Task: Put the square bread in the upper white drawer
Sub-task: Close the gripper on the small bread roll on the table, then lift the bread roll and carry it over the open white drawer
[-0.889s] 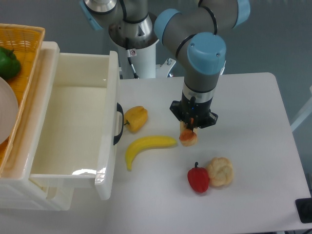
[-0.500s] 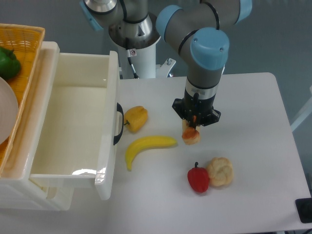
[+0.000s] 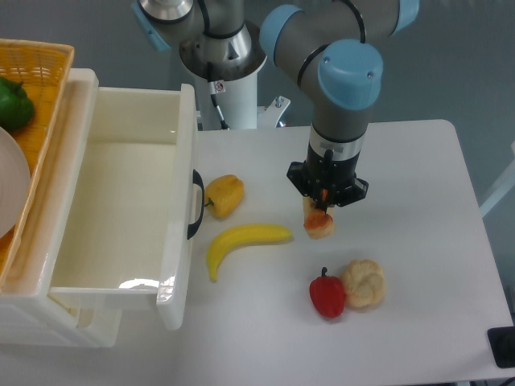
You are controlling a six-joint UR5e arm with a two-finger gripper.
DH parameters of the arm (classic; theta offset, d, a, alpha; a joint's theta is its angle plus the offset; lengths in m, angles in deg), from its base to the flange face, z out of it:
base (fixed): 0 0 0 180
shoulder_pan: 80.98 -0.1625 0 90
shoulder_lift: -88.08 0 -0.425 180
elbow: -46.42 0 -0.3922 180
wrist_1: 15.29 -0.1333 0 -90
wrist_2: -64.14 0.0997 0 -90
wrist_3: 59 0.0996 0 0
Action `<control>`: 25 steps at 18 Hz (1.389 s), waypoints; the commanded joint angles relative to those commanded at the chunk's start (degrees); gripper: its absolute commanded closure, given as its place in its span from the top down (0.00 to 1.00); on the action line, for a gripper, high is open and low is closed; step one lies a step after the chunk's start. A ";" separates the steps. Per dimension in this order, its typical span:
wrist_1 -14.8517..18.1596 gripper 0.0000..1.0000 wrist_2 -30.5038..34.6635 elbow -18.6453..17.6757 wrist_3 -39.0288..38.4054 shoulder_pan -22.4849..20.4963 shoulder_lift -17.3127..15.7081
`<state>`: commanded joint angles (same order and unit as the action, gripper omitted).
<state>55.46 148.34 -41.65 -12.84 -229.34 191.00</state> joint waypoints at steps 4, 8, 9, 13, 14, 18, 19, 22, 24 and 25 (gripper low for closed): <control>0.00 0.00 -5.53 0.88 -7.99 -0.35 -2.28; -0.09 0.00 -8.61 1.06 -13.53 -0.88 -5.44; 0.00 0.00 -9.66 0.97 -15.73 -0.62 -6.32; -0.09 0.00 -11.86 0.71 -27.93 0.61 -8.70; -0.09 0.00 -12.05 0.71 -31.27 1.31 -8.97; 0.35 0.00 -11.79 0.18 -36.39 4.74 -10.20; 0.87 0.00 -11.70 0.09 -36.58 5.44 -10.29; 2.19 0.00 -12.13 0.18 -37.02 7.38 -10.81; 2.72 0.00 -13.54 0.01 -38.68 8.60 -10.90; 3.16 0.00 -13.46 -0.08 -38.95 9.74 -11.25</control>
<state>58.62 134.89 -41.73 -51.79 -219.59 179.75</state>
